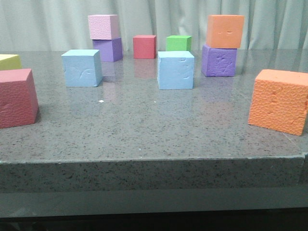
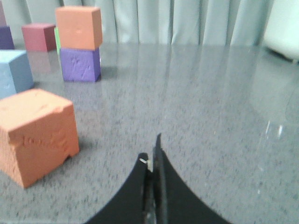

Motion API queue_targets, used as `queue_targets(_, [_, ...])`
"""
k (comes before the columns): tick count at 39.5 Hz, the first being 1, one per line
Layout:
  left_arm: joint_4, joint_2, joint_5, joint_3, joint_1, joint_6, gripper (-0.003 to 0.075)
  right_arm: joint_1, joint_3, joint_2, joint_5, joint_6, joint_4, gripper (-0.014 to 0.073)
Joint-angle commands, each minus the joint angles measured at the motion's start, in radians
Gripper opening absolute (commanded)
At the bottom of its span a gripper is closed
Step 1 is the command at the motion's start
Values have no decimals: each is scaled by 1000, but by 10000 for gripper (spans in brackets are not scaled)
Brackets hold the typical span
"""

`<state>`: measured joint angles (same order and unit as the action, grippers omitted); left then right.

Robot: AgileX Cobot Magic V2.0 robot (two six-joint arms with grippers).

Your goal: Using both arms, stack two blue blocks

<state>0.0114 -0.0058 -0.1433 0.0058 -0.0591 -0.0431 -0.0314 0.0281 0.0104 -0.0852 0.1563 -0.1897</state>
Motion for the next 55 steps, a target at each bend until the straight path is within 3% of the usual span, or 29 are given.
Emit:
queue_targets(1, [-11,-18,-152,2,1,-2,-20,-7,-7,17,155,3,7,-69])
queue_targets(6, [-109,-16,-172,-9,1,-2,-20,-7,-60,17,156,3,6,-68])
queue_targets(13, [-111,10,-149,-97,1,-2,-20,-7,-251,0,-21,-2,-17,-68])
queue_targets(27, [-57,429,296,-558,1,-2,-20,-7,-703,-417,-337,-2,-64,-66])
queue_targets(34, [-32,608,432,-717,1,-2,-20,-7,-788,-553,-403,-2,-122,-67])
queue_targets(44, [-32,677,444,-735,1,-2,-20,-7,-791,-567,-398,-2,-129,-59])
queue_targets(48, [-32,677,441,-735,1,-2,-1,-7,-791,-567,-401,-2,-129,35])
queue_targets(50, [-32,677,441,-735,1,-2,48,-7,-791,-567,-401,-2,-129,113])
queue_targets(52, [-29,677,438,-735,1,-2,123,-7,-791,-567,-401,-2,-129,218])
queue_targets(55, [-20,677,434,-735,1,-2,318,-7,-791,-567,-402,-2,-129,395])
